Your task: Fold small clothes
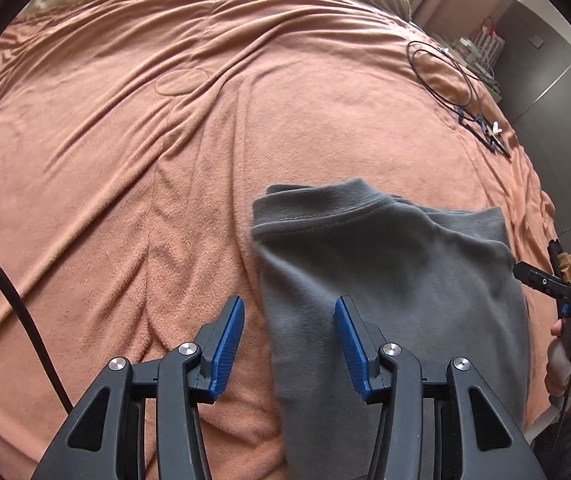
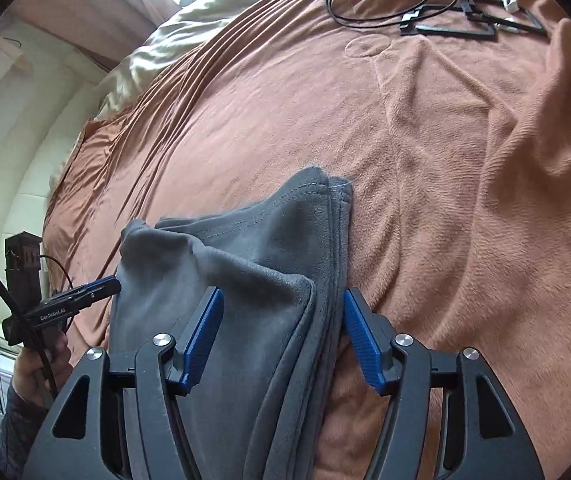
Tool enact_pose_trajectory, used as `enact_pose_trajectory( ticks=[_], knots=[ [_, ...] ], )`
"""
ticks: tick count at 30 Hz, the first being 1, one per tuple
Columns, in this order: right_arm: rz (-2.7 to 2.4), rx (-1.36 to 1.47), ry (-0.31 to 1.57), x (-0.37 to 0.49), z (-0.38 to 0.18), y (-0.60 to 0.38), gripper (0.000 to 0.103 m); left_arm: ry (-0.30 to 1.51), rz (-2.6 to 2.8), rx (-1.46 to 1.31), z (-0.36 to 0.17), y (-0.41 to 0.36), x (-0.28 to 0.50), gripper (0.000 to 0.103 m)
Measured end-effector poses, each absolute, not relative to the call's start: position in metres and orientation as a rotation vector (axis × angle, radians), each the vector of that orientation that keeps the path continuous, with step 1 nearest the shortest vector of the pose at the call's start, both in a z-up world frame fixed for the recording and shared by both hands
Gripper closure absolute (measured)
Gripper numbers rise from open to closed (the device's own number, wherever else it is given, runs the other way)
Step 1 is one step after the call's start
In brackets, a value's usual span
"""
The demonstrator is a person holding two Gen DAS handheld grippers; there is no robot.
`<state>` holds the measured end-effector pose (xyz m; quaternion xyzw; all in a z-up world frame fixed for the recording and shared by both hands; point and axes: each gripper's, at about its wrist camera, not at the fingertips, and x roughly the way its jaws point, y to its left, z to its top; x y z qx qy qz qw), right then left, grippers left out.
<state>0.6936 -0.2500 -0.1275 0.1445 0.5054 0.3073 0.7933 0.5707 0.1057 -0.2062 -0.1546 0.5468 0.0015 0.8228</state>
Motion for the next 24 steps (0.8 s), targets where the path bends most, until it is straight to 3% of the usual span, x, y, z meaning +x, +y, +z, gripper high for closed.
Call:
enact_pose_trajectory(
  ticks=[13, 16, 24],
  knots=[
    [0.834, 0.413, 1.127, 0.690, -0.152, -0.271, 0.043, 1.139, -0.087, -0.549, -0.229, 0.130, 0.571, 0.054],
    [0.838, 0.415, 1.126, 0.693, -0.156, -0.269, 0.043, 1.131, -0.114, -0.571, -0.232, 0.130, 0.572, 0.060],
    [0.825, 0.426, 1.106, 0.711, -0.162, -0.251, 0.065, 1.103, -0.125, -0.601, -0.236, 0.128, 0.595, 0.071]
  ],
)
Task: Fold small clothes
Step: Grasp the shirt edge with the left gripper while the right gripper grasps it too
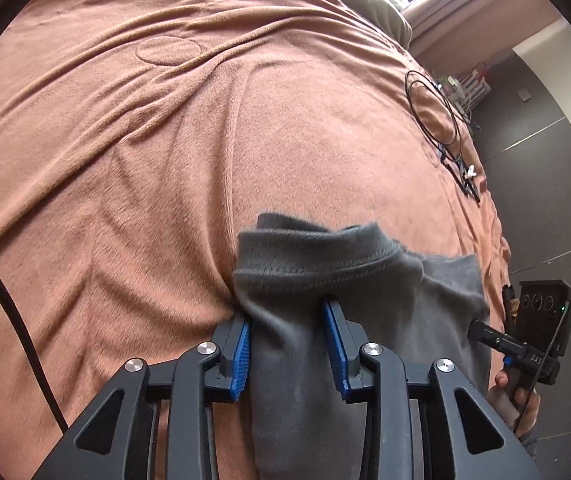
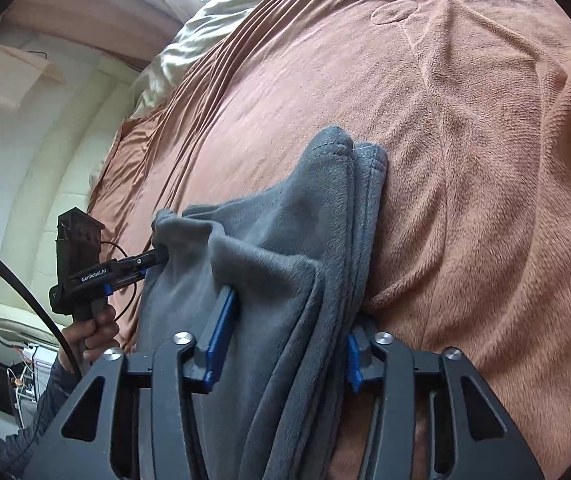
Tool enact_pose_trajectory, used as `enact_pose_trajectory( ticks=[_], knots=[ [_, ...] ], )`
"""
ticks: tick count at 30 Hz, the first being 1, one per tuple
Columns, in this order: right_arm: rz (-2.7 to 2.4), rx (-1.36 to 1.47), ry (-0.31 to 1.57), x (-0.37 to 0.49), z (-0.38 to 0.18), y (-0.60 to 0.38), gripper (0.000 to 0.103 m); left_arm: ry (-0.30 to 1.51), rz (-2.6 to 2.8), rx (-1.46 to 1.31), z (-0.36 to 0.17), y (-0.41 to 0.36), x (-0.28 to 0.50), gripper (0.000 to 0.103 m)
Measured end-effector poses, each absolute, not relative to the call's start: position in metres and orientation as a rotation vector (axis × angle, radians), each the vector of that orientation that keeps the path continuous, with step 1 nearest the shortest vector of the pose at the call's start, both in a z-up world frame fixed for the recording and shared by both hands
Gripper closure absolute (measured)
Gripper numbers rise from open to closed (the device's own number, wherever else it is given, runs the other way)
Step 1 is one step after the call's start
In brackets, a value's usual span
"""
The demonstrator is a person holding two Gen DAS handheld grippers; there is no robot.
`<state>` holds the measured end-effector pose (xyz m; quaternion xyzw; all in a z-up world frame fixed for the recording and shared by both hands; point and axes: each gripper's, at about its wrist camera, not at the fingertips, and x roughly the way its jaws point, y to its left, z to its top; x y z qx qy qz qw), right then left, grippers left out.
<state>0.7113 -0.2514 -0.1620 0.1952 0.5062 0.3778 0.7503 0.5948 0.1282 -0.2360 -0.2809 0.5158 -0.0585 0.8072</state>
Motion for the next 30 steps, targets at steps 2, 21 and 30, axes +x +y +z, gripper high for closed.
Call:
enact_pose_trajectory(
  ticks=[2, 21, 30],
  knots=[
    [0.824, 0.417, 1.103, 0.710, -0.162, -0.249, 0.077, 1.102, -0.121, -0.594, -0.237, 0.126, 0.597, 0.079],
    [0.803, 0.270, 0.932, 0.636, -0.083, -0.228, 0.092, 0.948, -0.155, -0.519, -0.145, 0.113, 0.561, 0.093],
    [0.786, 0.256, 0.817, 0.563, -0.045, -0.269, 0.093, 0.859, -0.192, -0.497, -0.080, 0.096, 0.524, 0.093]
  ],
)
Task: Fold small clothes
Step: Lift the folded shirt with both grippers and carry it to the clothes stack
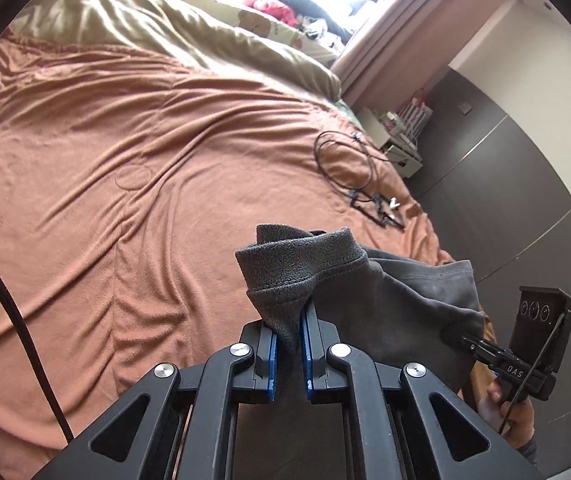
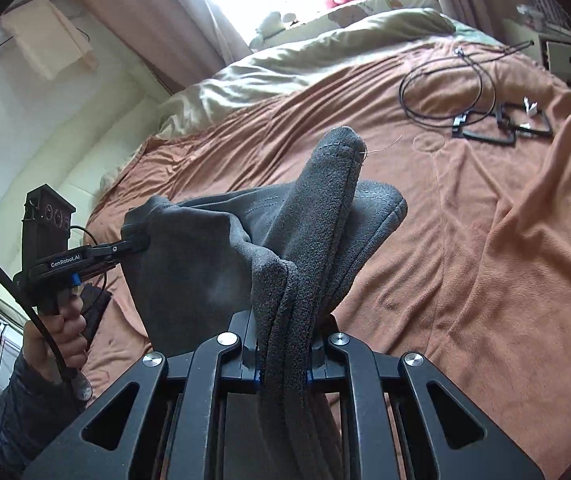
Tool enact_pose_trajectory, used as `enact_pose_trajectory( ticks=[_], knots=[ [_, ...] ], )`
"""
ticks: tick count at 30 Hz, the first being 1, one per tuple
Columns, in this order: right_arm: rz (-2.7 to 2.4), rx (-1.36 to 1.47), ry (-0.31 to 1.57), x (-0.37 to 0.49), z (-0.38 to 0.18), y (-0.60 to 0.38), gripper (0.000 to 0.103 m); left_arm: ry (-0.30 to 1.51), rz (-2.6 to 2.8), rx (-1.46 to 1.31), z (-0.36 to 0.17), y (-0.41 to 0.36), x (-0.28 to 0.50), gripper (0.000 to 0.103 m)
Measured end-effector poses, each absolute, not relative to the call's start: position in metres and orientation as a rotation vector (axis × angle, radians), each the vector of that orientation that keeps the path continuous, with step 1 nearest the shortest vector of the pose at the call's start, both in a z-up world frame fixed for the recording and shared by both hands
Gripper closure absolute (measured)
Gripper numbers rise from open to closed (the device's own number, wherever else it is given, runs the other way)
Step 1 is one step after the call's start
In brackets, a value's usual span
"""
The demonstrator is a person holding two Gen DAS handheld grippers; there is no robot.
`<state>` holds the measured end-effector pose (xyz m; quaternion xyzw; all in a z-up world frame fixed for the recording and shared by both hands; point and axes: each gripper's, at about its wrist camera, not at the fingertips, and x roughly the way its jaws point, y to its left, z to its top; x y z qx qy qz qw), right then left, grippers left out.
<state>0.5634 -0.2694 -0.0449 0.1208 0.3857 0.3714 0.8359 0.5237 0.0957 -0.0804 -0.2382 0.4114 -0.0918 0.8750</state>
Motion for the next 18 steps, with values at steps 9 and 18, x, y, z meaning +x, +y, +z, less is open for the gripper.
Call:
enact_pose_trajectory(
  ticks=[9, 18],
  knots=[
    [0.781, 0.256, 0.727, 0.487, -0.017, -0.316, 0.093, 0.760, -0.225, -0.489, -0.018, 0.069, 0.464, 0.093],
    [0.773, 0.265, 0.663, 0.420, -0.002, -0.362, 0.093, 0.689, -0.261, -0.466, 0.023, 0.039, 0.405, 0.093]
  ],
)
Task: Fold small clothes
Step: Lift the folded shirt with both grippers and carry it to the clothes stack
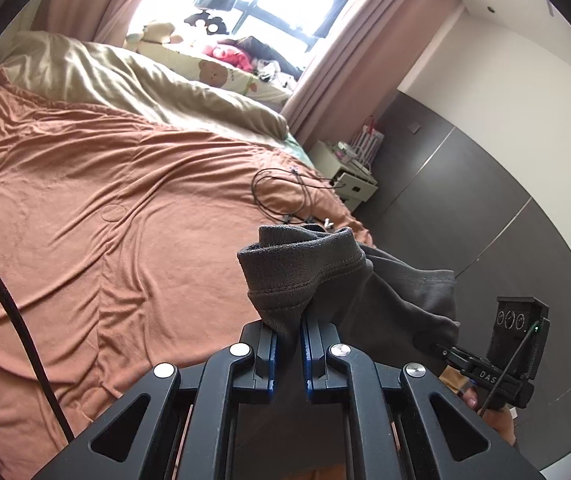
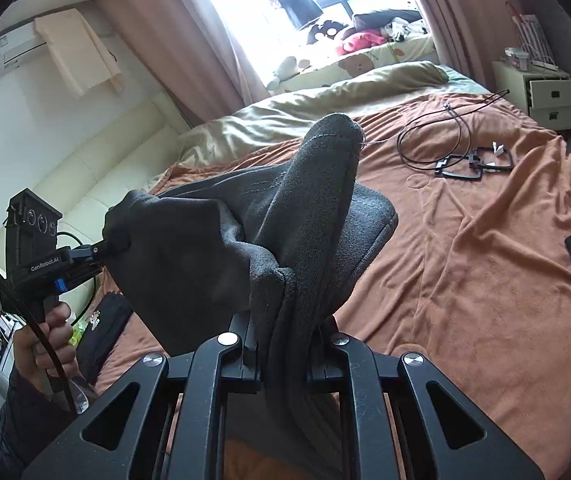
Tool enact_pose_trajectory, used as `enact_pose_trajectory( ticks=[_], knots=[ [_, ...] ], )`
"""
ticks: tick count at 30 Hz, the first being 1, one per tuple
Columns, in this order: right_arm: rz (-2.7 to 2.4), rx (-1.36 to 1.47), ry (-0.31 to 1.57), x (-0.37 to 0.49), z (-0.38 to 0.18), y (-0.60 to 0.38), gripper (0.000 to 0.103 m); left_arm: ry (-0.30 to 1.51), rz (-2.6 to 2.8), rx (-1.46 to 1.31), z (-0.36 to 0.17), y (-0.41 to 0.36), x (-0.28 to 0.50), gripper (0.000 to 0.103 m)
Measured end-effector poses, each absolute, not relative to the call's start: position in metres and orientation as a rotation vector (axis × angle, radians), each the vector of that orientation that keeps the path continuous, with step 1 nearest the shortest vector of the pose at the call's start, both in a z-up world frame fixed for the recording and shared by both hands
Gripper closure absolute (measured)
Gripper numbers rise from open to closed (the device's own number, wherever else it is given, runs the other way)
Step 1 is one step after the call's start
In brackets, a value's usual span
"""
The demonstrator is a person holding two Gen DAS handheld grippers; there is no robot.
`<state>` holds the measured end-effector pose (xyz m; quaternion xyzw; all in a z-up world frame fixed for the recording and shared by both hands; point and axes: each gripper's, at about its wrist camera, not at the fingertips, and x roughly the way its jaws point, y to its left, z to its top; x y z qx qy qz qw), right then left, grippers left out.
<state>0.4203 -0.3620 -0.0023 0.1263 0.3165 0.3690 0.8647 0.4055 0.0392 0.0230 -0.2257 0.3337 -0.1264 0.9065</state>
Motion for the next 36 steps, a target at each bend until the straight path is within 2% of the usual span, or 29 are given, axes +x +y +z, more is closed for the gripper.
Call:
enact_pose_trajectory(
  ticks=[18, 24, 36],
  knots=[
    [0.696, 0.241, 0.502, 0.292, 0.050, -0.450, 0.093, 0.580, -0.395, -0.383, 0.101, -0.042, 0.326, 0.094],
    [0.644, 0.258, 0.463, 0.257, 0.054, -0.491, 0.093, 0.560, -0.474, -0.344, 0.126, -0.088, 0.313, 0.094],
    [0.496, 0.266, 0.392, 0.213, 0.055, -0.580, 0.093, 0.593, -0.651, -0.268, 0.139, -0.205, 0.325, 0.094]
  ],
)
